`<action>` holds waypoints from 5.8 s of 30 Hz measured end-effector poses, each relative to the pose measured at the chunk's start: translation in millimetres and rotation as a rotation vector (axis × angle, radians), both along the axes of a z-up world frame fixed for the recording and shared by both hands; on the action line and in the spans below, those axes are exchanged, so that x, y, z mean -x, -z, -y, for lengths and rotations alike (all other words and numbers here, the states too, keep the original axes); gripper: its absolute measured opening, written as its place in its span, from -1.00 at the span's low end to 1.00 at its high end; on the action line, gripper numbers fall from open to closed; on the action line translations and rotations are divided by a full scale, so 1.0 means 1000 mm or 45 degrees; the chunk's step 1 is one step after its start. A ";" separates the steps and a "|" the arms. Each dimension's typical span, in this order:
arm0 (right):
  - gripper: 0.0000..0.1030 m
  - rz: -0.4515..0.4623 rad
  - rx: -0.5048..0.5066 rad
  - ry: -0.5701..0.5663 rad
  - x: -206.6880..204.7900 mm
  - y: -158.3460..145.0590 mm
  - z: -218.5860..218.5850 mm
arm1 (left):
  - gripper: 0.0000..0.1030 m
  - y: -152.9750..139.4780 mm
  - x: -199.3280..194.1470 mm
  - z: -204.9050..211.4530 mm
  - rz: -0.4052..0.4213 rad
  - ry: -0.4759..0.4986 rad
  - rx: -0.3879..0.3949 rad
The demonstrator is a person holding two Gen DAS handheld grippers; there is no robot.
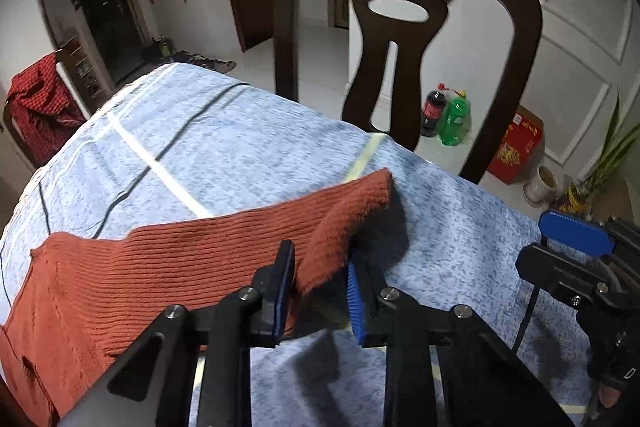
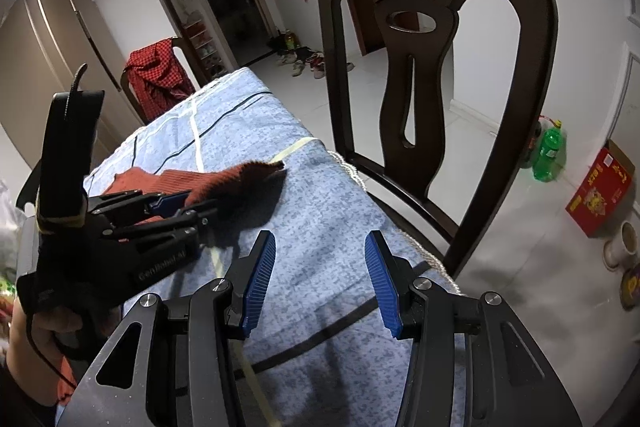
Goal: Fold small clothes
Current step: 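Close the left gripper on the other sleeve cuff, then lift the sleeve with the left gripper and carry it across the body, then lay the sleeve over the folded one and open the left gripper, then move the right tool to the sweater hem and grasp its edge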
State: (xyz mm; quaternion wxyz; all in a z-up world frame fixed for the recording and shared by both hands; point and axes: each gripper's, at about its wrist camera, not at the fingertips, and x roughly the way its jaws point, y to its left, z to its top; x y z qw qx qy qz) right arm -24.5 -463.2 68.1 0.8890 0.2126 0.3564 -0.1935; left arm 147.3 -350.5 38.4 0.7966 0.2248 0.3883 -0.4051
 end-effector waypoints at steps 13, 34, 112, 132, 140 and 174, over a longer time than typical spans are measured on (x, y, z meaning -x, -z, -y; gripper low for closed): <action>-0.08 0.008 0.007 -0.066 -0.016 -0.004 -0.019 | -0.61 -0.019 -0.020 -0.034 0.014 -0.108 0.081; -0.08 0.023 -0.067 0.043 0.014 0.003 0.005 | 0.17 0.006 0.014 0.014 -0.145 0.178 0.049; -0.08 -0.137 -0.068 -0.492 -0.163 0.028 -0.128 | -0.74 -0.025 -0.103 -0.250 -0.124 -0.745 0.510; -0.08 -0.167 -0.019 -0.525 -0.167 0.031 -0.150 | -0.64 0.009 -0.103 -0.295 -0.223 -0.917 0.516; -0.08 -0.176 -0.002 -0.535 -0.167 0.033 -0.156 | -0.31 0.011 -0.100 -0.314 -0.235 -0.950 0.522; -0.08 -0.156 0.090 -1.265 -0.059 0.025 -0.259 | 0.07 0.014 0.030 -0.403 -0.344 -0.821 0.250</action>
